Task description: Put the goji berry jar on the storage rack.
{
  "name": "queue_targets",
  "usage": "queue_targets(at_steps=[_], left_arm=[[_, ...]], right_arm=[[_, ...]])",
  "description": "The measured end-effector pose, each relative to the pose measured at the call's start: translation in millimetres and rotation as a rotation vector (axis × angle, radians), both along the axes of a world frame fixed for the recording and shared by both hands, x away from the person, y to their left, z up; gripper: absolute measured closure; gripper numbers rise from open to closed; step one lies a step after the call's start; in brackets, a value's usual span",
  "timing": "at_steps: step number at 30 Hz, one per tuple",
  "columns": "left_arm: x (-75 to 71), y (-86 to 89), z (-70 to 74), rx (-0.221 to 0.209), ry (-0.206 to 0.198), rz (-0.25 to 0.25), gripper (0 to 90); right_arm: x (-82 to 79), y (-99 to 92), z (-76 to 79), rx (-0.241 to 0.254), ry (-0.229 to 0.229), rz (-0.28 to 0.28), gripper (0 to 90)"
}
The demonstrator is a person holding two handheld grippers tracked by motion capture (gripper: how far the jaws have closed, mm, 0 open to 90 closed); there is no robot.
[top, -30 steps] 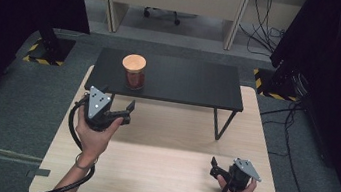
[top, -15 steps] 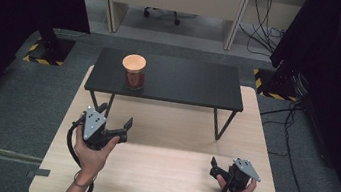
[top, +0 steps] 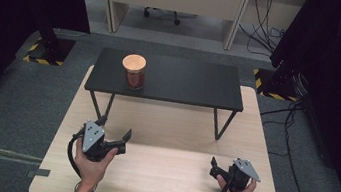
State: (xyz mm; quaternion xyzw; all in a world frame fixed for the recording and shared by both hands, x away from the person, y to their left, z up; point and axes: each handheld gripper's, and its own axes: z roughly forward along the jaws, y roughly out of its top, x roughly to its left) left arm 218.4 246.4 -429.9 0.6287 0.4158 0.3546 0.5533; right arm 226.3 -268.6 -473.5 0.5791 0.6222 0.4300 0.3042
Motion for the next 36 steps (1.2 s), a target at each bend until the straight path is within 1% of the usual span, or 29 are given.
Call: queue_targets(at_steps=[1,3,5,7,8,9,13,18,20,21,23,24,27,31,36], left_arm=[[-1.0,-0.4,-2.3,0.000,-0.001,0.001,3.1],[-3.6,0.5,-9.6,-0.005,0.012,-0.005,3.1],[-4.6,0.6,-12.1,-0.001,0.018,-0.007,3.1],[-7.1,0.6,-18.4,0.001,0.030,-0.008,3.1],[-9.4,0.6,-25.8,-0.001,0.047,-0.008,3.1],[-9.4,0.6,-25.8,-0.001,0.047,-0.008,3.1],[-12.5,1.0,-39.8,0.001,0.085,-0.007,3.1],[-16.7,1.1,-54.7,-0.002,0.109,0.002,3.1],[-16.9,0.1,-57.1,0.010,0.121,0.003,3.6],[-17.9,-0.5,-58.5,0.013,0.120,0.008,3.6],[-19.2,-0.5,-62.6,0.003,0.122,0.008,3.6],[-19.5,-1.8,-65.8,0.010,0.130,0.010,3.6],[-18.7,-1.8,-69.4,0.008,0.145,0.007,3.6],[-17.5,-1.0,-70.7,0.003,0.158,0.007,3.6],[-18.4,-0.6,-70.5,-0.005,0.163,0.015,3.7]], right_arm=[[0.0,-0.1,0.0,0.001,0.000,0.000,2.0],[-0.1,-0.3,-0.2,0.002,-0.001,0.000,2.0],[-0.3,0.0,-0.2,0.002,-0.001,-0.002,2.0],[-0.3,0.1,-0.2,0.000,-0.002,-0.001,2.0],[-0.4,0.3,-0.3,-0.001,-0.003,-0.001,2.0],[-0.5,0.4,-0.4,-0.001,-0.003,-0.002,2.0],[-0.8,0.6,-0.5,-0.001,-0.004,-0.003,2.0],[-0.9,1.0,-0.5,-0.004,-0.005,-0.003,2.0],[-1.0,1.2,-0.7,-0.006,-0.007,-0.004,2.0],[-1.4,1.3,-0.8,-0.006,-0.008,-0.005,2.0],[-1.5,1.3,-1.0,-0.006,-0.009,-0.005,2.0],[-0.9,1.2,-0.7,-0.006,-0.006,-0.003,1.9],[-1.0,1.6,-0.6,-0.008,-0.006,-0.004,1.9],[-0.9,1.6,-0.5,-0.009,-0.006,-0.003,1.9],[-1.3,2.2,-0.6,-0.012,-0.008,-0.004,1.9]])
